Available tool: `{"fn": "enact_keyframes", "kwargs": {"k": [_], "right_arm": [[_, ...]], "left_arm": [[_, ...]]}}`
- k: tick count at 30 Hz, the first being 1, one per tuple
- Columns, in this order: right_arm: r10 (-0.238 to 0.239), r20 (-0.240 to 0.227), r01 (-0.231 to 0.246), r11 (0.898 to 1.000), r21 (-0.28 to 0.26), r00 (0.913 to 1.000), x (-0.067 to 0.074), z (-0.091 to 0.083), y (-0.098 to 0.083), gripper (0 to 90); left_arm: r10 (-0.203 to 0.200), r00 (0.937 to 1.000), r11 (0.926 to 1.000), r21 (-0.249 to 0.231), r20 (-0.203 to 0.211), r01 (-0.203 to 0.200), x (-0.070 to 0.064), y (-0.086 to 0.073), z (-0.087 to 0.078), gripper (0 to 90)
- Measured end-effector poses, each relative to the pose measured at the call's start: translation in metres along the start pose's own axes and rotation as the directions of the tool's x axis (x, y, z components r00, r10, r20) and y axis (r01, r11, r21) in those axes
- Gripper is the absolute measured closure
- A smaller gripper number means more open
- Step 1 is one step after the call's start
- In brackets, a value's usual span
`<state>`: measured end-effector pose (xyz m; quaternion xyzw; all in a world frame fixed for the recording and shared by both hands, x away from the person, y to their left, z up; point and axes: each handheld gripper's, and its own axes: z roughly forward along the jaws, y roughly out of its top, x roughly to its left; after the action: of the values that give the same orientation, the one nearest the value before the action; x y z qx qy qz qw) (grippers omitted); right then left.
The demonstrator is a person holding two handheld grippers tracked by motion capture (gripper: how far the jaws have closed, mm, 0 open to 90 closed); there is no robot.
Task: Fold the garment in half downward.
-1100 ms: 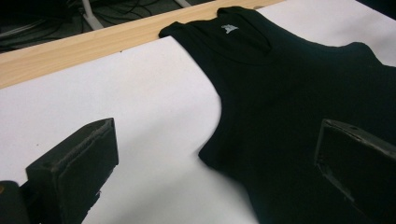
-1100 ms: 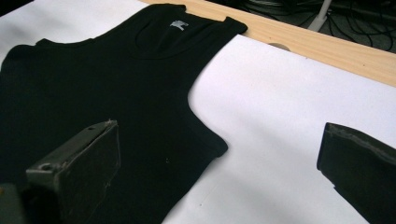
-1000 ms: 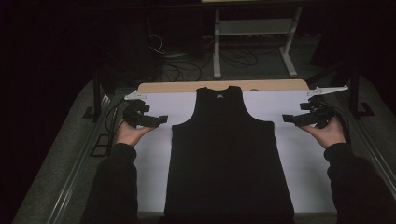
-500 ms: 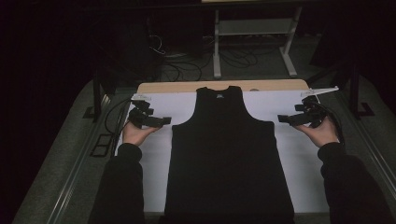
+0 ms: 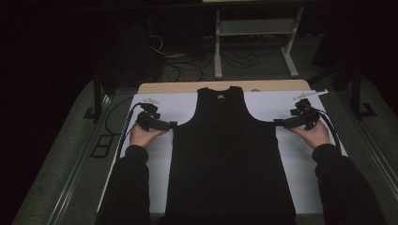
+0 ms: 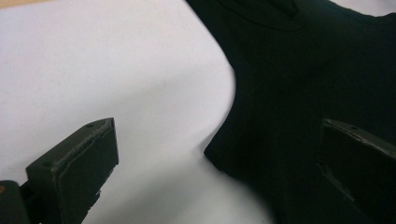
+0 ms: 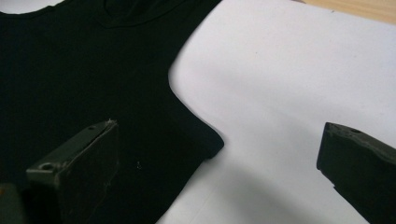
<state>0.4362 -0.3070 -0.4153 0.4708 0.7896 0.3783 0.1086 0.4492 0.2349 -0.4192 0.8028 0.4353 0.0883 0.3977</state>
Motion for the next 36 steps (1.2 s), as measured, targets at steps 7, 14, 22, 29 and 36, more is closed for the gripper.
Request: {"fn": "enact_keyframes", "kwargs": {"k": [7,14,22,29,36], "right_arm": [[0.004,-0.02,-0.004,1.0,0.011,0.9998,0.0,0.007,-0.002,2.1],[0.015,-0.052,-0.014,1.0,0.019,0.9985,-0.001,0.016,-0.005,8.8],[0.02,-0.045,-0.019,1.0,0.024,0.9988,-0.001,0.022,-0.008,22.3],[0.029,-0.032,-0.028,0.999,0.045,0.9991,0.0,0.03,-0.01,38.5],[0.028,-0.009,-0.027,0.997,0.067,0.9996,0.003,0.036,-0.011,55.6]], "left_arm": [[-0.014,0.9997,0.999,0.042,0.019,0.013,0.002,-0.005,0.012,0.0],[-0.044,0.997,0.9971,0.066,0.063,0.04,0.005,-0.01,0.018,13.4],[-0.058,0.9961,0.9957,0.075,0.066,0.053,0.004,-0.011,0.023,25.1],[-0.06,0.9969,0.9958,0.072,0.051,0.057,0.004,-0.011,0.024,37.5],[-0.067,0.9971,0.996,0.062,0.036,0.065,0.003,-0.012,0.025,45.1]]}}
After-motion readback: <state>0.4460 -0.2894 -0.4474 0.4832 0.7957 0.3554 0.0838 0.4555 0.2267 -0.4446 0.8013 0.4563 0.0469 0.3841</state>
